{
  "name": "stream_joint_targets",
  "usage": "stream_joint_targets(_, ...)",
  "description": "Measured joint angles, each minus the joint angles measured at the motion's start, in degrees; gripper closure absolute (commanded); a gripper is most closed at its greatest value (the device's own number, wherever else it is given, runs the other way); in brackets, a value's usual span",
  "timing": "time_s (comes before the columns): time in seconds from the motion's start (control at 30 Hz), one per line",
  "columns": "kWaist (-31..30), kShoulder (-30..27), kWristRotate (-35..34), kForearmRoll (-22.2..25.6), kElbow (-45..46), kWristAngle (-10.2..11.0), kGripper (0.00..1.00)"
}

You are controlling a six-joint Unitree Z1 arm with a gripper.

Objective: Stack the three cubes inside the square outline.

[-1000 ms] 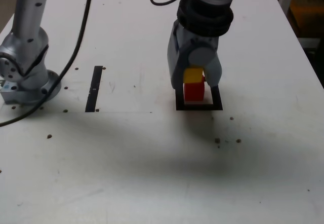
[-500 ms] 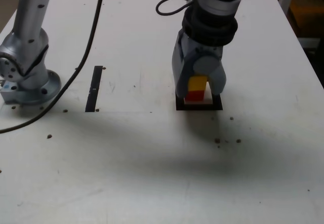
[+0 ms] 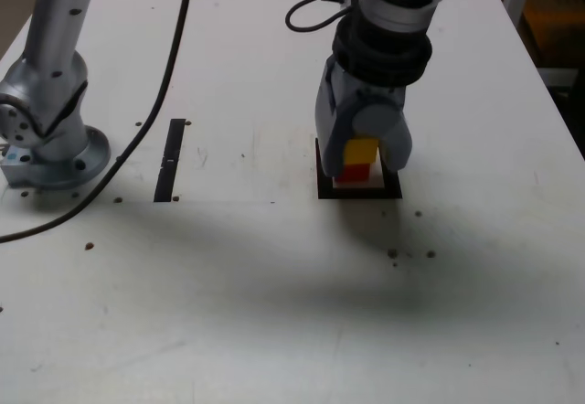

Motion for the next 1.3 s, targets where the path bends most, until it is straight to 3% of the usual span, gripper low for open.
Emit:
stream_joint_targets(0.4,0.8,-0.1,0.4,0.2,0.4,0.3,0.72)
stream_joint_targets(0.67,0.8,-0.2,0.4,2.4,0.7,-0.8,0.42)
stream_joint_targets(1.3,0.8,-0.2,0.2,3.1,0.0,-0.1,0.31)
